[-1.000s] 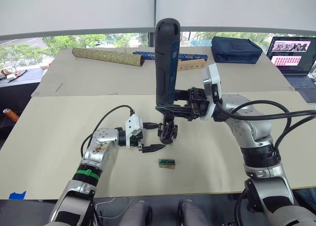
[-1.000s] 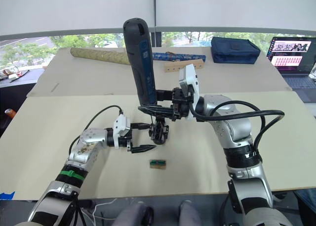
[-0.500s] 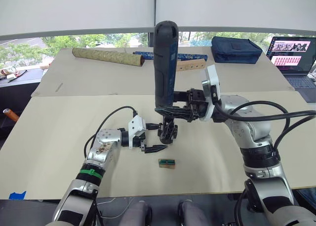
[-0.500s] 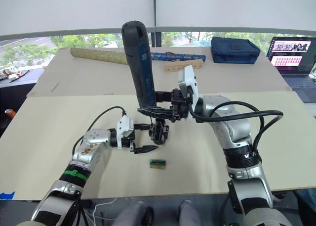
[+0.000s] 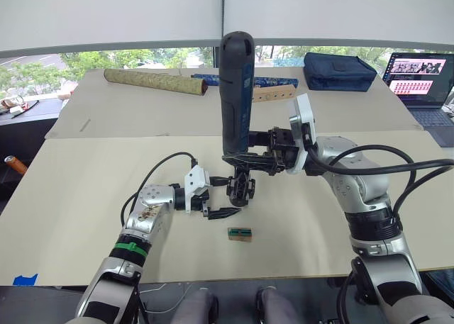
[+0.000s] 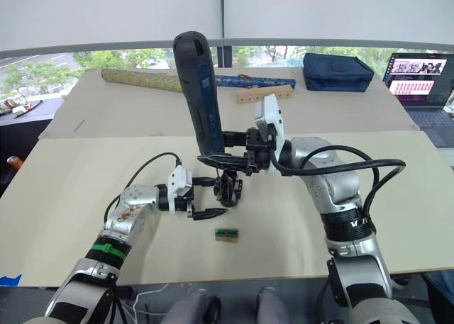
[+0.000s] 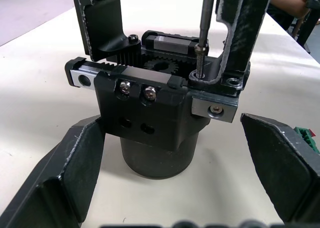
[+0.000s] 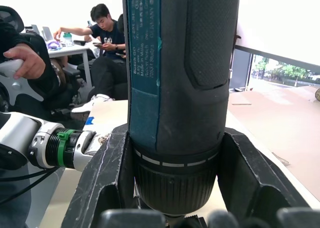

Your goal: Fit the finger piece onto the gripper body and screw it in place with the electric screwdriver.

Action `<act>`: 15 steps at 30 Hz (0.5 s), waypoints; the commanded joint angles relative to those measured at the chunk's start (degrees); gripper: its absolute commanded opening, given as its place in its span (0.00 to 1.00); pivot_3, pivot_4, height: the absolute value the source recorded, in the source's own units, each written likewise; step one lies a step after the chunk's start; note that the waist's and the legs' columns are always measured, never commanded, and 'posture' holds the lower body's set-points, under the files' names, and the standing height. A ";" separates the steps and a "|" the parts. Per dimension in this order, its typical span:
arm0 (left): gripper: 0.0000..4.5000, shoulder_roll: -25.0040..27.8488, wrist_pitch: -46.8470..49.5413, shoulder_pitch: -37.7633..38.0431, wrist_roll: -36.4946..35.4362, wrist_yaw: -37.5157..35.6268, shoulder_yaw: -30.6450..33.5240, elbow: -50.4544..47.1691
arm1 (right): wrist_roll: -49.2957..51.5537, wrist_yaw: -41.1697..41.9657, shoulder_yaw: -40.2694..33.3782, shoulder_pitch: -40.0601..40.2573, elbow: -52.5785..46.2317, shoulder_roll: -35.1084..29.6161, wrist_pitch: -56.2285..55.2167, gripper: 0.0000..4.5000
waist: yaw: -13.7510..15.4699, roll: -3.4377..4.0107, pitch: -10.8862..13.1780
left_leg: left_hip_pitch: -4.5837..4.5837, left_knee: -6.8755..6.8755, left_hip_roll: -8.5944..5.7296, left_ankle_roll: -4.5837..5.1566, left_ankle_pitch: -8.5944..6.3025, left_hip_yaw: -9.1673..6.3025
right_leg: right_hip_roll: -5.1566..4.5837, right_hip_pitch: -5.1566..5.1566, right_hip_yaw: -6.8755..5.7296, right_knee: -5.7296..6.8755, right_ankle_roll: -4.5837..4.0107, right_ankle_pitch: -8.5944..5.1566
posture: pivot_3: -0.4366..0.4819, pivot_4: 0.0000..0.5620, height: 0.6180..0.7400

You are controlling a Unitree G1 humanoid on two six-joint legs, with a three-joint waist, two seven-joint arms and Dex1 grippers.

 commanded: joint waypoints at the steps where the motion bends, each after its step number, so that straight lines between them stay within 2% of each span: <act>1: 1.00 -0.38 -0.46 -0.24 -0.37 0.11 0.05 -1.54 | 0.24 0.43 -0.88 0.03 -1.94 -0.15 -1.50 0.42 | 0.00 0.00 0.00 | 0.00 0.00 0.00 0.00 0.00 0.00 | 0.00 0.00 0.00 0.00 0.00 0.00 | 0.48 0.27 1.00; 15: 1.00 -0.47 -0.15 -0.05 -0.51 0.21 -0.19 -1.99 | 0.16 0.94 -1.13 -0.13 -2.08 -0.27 -1.69 0.42 | 0.00 0.00 0.00 | 0.00 0.01 0.00 0.00 0.00 -0.01 | 0.00 0.00 0.00 0.01 0.00 0.00 | 0.48 0.27 1.00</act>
